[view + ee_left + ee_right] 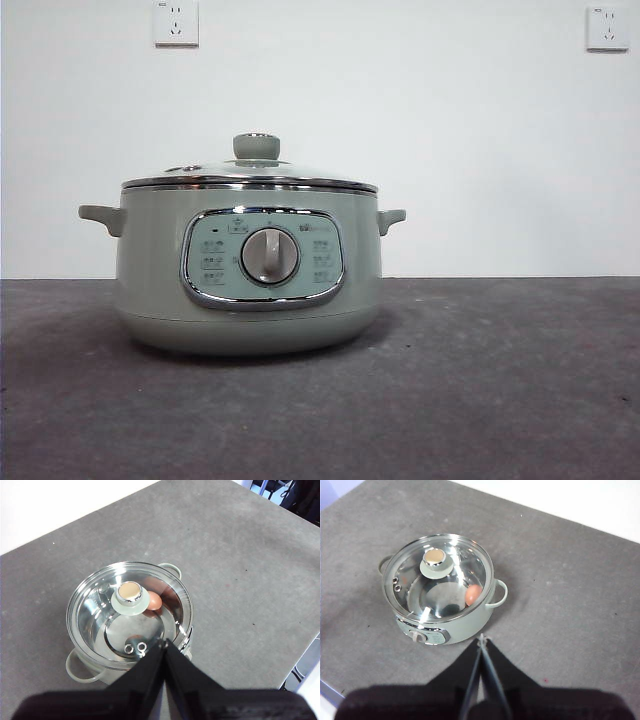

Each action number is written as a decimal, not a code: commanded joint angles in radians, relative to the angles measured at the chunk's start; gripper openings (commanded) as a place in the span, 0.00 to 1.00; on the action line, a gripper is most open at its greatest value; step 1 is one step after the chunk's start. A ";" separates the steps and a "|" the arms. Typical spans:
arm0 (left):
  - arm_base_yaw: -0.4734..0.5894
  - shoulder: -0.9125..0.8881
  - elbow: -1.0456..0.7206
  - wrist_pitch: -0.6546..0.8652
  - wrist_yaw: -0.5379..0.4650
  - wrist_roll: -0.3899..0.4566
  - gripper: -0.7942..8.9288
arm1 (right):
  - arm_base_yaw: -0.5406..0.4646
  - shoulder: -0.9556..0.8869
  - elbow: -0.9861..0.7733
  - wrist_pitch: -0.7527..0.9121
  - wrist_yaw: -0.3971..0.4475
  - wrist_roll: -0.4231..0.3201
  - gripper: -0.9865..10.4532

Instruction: Pick up the egg,open the lid,put the egg in the pot,close the lid

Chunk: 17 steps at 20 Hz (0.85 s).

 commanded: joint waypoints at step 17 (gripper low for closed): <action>0.418 -0.436 -0.810 0.927 0.092 0.158 0.08 | 0.000 0.130 -0.006 -0.024 0.005 0.008 0.09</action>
